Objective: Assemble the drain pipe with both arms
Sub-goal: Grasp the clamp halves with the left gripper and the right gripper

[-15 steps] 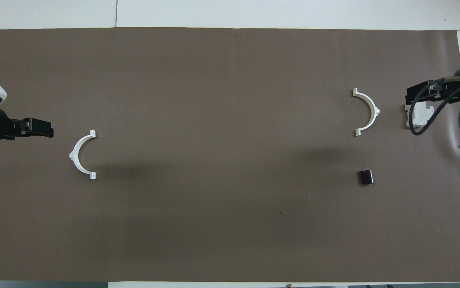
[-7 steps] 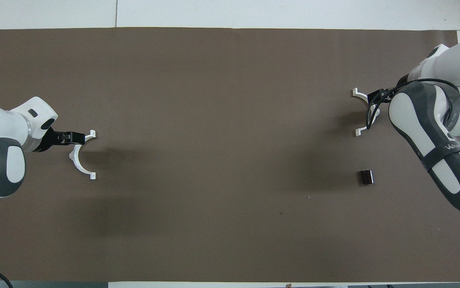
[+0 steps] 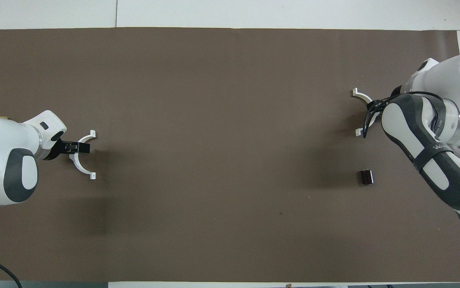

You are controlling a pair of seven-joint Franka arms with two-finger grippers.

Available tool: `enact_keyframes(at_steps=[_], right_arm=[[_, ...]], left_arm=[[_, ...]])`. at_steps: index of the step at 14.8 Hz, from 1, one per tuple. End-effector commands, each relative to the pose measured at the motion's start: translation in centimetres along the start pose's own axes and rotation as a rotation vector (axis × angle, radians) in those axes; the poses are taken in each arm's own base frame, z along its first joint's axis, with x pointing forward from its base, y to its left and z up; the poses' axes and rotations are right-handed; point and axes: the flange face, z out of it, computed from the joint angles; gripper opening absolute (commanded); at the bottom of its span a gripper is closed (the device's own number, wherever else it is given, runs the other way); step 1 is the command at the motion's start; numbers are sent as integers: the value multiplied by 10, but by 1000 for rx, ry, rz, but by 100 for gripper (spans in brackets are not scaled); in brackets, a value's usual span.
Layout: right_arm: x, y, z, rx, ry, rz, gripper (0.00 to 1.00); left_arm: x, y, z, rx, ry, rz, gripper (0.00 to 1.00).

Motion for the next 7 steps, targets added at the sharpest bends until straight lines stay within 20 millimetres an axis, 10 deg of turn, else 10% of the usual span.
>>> enact_keyframes(at_steps=[1,7], right_arm=[[-6,3,9,15,15,-13,61],[-8,-4,16,18,21,-17,33]], left_arm=[[-8,-9,-3,5,18,10,93],[-18,-8,4,1,-8,10,83]])
